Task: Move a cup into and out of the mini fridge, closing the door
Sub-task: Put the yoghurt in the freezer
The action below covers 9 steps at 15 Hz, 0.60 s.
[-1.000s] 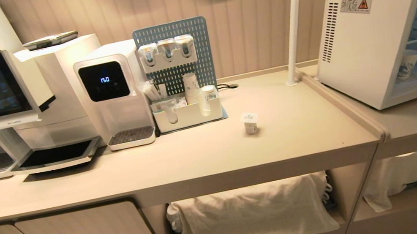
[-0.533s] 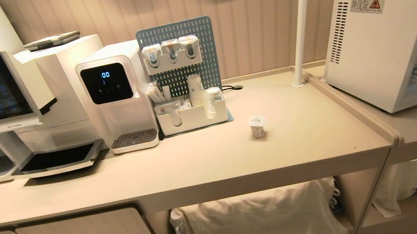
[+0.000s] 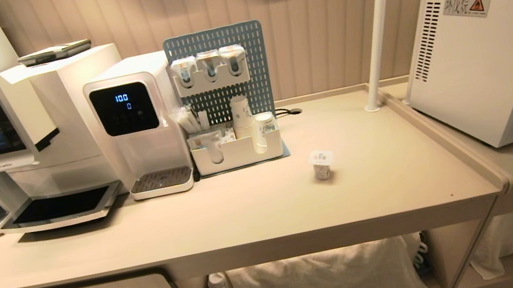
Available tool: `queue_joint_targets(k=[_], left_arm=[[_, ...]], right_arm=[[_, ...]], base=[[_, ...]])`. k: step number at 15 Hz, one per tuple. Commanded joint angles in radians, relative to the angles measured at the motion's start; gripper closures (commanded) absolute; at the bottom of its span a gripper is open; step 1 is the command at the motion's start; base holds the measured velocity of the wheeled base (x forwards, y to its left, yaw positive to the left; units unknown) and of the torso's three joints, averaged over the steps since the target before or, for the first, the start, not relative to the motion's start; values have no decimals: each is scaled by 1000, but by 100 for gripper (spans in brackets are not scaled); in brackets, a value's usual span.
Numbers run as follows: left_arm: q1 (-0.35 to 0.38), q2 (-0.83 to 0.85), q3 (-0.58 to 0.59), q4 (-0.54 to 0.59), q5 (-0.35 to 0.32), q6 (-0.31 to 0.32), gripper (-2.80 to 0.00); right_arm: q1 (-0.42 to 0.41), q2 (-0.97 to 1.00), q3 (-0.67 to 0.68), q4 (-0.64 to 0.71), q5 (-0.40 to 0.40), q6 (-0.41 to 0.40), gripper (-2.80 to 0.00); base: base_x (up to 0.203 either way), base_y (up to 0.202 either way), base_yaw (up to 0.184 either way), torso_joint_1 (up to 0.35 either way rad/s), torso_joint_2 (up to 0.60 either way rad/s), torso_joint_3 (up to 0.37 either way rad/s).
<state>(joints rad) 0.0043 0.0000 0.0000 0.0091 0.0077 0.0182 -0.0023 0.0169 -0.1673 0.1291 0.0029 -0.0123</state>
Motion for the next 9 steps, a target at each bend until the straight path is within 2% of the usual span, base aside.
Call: queue_joint_targets(k=[1, 3, 5, 7, 8, 9], left_arm=[[0, 2, 2, 0, 0, 0, 0], [0, 2, 2, -1, 0, -1, 0], [0, 2, 2, -1, -2, -3, 0], [0, 2, 2, -3, -2, -4, 0], [0, 2, 2, -3, -2, -4, 0], [0, 2, 2, -1, -2, -4, 0]], right_arm=[[0, 93, -193, 24, 0, 5, 0], [1, 308, -404, 53, 3, 23, 0], [4, 580, -482, 69, 22, 31, 0], [5, 810, -506, 57, 83, 24, 0], [5, 911, -502, 21, 134, 17, -254], [5, 1005, -474, -47, 193, 1, -280]], base=[[0, 0, 0, 0, 0, 0], [0, 0, 0, 0, 0, 0], [0, 0, 0, 0, 0, 0], [0, 0, 0, 0, 0, 0], [0, 0, 0, 0, 0, 0], [0, 0, 0, 0, 0, 0]])
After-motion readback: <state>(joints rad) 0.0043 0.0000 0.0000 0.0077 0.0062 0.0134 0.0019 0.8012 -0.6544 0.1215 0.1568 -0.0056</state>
